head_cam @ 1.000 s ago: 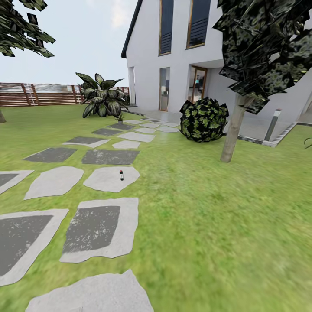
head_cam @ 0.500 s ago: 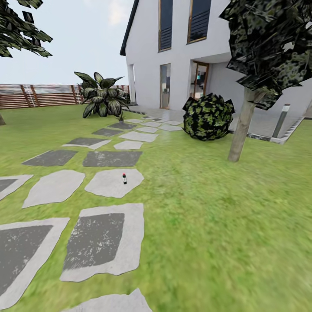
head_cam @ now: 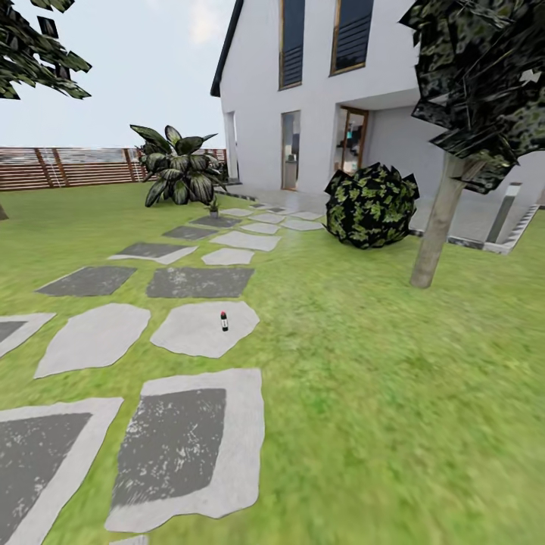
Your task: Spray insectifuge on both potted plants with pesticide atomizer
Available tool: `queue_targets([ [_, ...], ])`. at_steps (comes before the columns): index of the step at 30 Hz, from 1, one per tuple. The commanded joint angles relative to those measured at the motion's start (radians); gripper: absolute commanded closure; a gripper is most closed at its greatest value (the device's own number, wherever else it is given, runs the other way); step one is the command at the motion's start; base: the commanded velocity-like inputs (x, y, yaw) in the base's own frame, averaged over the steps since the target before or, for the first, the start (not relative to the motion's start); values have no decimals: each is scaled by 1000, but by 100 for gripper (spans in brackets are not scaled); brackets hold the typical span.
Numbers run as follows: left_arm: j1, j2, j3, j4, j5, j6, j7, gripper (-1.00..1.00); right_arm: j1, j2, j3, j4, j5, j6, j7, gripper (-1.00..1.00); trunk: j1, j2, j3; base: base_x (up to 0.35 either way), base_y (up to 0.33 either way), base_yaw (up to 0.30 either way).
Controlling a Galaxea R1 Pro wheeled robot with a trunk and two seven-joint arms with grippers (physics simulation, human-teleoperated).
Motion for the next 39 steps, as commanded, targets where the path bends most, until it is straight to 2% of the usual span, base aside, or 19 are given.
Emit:
queue_targets([
  [1, -1, -1, 0, 1, 4, -3, 0, -100, 0, 0, 0, 0, 1, -3, 0, -100, 0, 0, -1, 290, 199, 0],
  [39, -1, 0, 0, 1, 5, -3, 0, -100, 0, -3, -4, -3, -3, -3, -2, -100, 0, 0, -1, 284, 215, 0],
])
